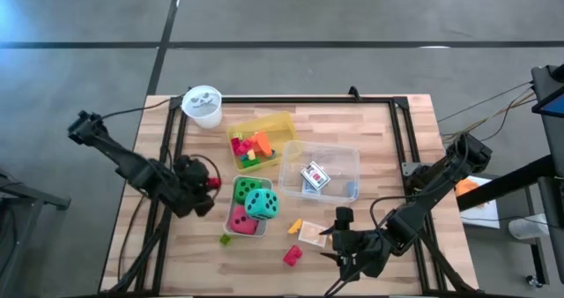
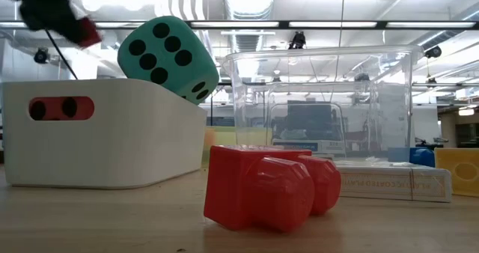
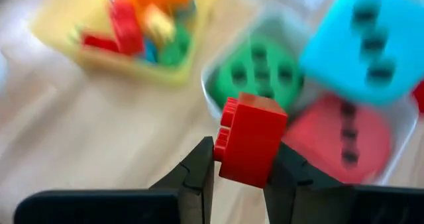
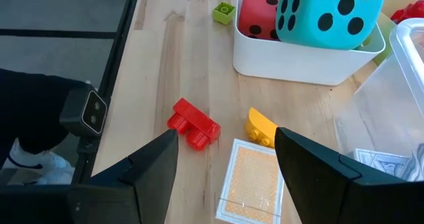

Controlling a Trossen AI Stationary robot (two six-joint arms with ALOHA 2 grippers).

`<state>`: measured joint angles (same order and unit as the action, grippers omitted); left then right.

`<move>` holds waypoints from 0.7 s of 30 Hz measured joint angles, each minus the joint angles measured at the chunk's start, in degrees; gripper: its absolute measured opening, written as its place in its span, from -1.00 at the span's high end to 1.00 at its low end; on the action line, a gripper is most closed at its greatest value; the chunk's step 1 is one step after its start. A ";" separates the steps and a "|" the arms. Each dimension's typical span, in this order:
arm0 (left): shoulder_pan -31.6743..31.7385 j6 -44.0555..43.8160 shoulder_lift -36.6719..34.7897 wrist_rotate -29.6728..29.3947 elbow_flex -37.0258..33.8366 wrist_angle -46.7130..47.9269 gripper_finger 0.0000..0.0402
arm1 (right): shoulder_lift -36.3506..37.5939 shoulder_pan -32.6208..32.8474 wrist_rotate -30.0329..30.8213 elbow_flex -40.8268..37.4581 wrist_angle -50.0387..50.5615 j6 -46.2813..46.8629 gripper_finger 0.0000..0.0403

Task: Pick & Place Toys
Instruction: Put the red game piece into the yellow bin

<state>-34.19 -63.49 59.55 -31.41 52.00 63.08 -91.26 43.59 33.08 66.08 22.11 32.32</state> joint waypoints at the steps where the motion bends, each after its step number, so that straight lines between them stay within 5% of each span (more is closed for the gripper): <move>1: 0.55 0.04 -0.63 -2.14 0.72 0.02 0.60 | 0.00 0.00 0.00 0.00 0.00 0.00 -0.22; 9: 16.24 14.58 0.94 -2.76 8.47 -1.07 0.60 | 0.00 0.00 0.00 0.00 -0.14 0.00 -0.22; 16: 37.42 31.60 6.13 7.25 11.43 -4.47 0.60 | 0.00 0.00 -0.02 0.00 -0.24 0.02 -0.22; 21: 45.90 38.06 13.06 10.55 11.62 -7.83 0.60 | 0.00 0.00 -0.02 0.00 -0.22 0.02 -0.22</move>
<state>11.70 -25.43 72.61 -20.87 63.63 55.25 -91.26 43.59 33.06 66.08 21.89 32.33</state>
